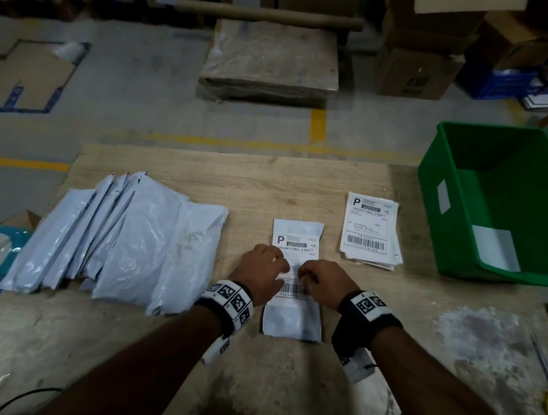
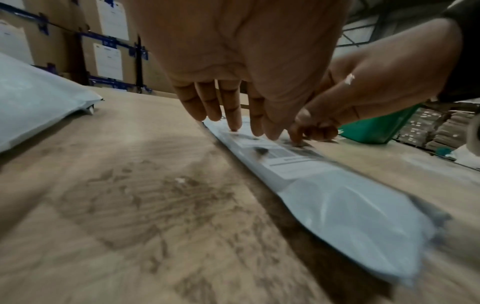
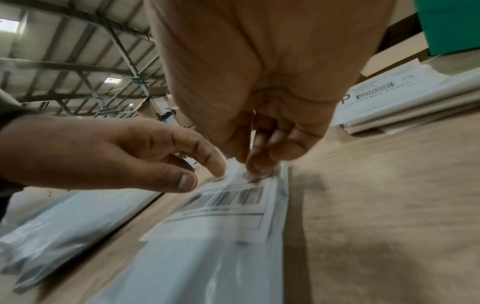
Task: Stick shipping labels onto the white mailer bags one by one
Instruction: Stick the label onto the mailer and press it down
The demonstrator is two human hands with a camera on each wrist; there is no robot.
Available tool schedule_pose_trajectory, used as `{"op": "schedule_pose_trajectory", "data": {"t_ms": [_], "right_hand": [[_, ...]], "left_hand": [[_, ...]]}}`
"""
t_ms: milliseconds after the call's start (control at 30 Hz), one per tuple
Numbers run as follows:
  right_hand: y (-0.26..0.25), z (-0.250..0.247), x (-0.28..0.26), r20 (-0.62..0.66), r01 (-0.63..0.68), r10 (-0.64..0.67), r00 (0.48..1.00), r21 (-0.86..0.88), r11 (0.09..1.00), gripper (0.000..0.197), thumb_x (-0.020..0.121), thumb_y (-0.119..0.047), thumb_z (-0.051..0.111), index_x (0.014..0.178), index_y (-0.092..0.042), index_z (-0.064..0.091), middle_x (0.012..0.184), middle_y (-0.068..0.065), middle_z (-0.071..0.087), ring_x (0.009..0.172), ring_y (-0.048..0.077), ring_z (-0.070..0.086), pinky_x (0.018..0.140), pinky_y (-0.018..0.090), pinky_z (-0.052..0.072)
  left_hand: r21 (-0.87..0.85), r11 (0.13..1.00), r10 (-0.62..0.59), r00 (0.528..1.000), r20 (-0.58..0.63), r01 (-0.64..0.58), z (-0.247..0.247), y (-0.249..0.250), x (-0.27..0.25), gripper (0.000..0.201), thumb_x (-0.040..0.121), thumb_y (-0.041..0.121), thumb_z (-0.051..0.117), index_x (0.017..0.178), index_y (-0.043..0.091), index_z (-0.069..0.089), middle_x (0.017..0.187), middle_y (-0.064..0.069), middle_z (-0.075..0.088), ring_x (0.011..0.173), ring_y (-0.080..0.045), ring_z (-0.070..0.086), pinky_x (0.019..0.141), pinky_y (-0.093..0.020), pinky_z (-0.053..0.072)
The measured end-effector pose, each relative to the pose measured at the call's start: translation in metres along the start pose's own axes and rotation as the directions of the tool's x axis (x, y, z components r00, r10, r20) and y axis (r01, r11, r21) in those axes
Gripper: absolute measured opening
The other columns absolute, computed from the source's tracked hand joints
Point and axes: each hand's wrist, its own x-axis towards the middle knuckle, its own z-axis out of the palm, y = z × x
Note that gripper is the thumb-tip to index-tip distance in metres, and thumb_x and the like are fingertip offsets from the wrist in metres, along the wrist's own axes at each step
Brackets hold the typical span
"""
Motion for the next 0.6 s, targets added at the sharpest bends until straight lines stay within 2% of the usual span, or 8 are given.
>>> {"op": "schedule_pose_trajectory", "data": {"t_ms": [100,200,333,433,600], "right_hand": [[0.001,-0.006,0.013,-0.134,-0.002,0.002,0.991,0.004,1.000,0.023,0.089,-0.014,0.051,0.106,-0.016,0.067,0.103,0.006,0.065,0.092,0.023,0.063,0.081,0.030,0.050],[-0.001,-0.012,0.027,-0.079,-0.002,-0.005,0.997,-0.087,0.996,0.019,0.085,-0.011,0.049,0.092,-0.015,0.066,0.095,0.009,0.065,0.089,0.028,0.064,0.073,0.029,0.048],[0.003,-0.016,0.039,-0.090,-0.036,0.027,0.996,-0.099,0.994,0.030,0.088,-0.013,0.049,0.116,-0.016,0.061,0.114,0.013,0.055,0.106,0.030,0.055,0.091,0.040,0.047],[0.005,-0.018,0.041,-0.109,-0.027,0.019,0.994,-0.077,0.997,0.031,0.089,-0.010,0.051,0.119,-0.012,0.060,0.118,0.014,0.052,0.109,0.029,0.053,0.095,0.035,0.043],[0.013,-0.019,0.046,-0.117,-0.035,0.028,0.993,-0.061,0.997,0.035,0.089,-0.009,0.052,0.124,-0.009,0.056,0.121,0.014,0.050,0.112,0.030,0.051,0.097,0.032,0.039]], "left_hand": [[0.059,0.998,-0.008,0.999,0.031,0.006,-0.003,-0.001,0.011,0.038,0.092,0.029,0.053,0.129,0.021,0.054,0.134,-0.002,0.047,0.126,-0.025,0.037,0.105,-0.039,0.033],[0.120,0.993,0.005,0.999,0.035,-0.009,-0.004,-0.002,0.019,0.042,0.092,0.029,0.051,0.133,0.019,0.050,0.132,-0.005,0.048,0.124,-0.027,0.039,0.102,-0.040,0.034],[0.132,0.991,0.006,1.000,0.008,-0.007,-0.003,-0.004,0.026,0.048,0.091,0.029,0.053,0.137,0.020,0.047,0.142,-0.006,0.041,0.131,-0.027,0.033,0.107,-0.041,0.030],[0.103,0.995,-0.010,1.000,0.018,0.008,-0.002,-0.008,0.031,0.049,0.092,0.032,0.052,0.139,0.023,0.044,0.152,-0.003,0.030,0.139,-0.025,0.024,0.113,-0.042,0.024],[0.046,0.998,-0.050,0.999,0.018,0.049,0.001,-0.016,0.036,0.057,0.091,0.035,0.052,0.144,0.021,0.036,0.150,-0.001,0.033,0.138,-0.023,0.026,0.114,-0.041,0.025]]}}
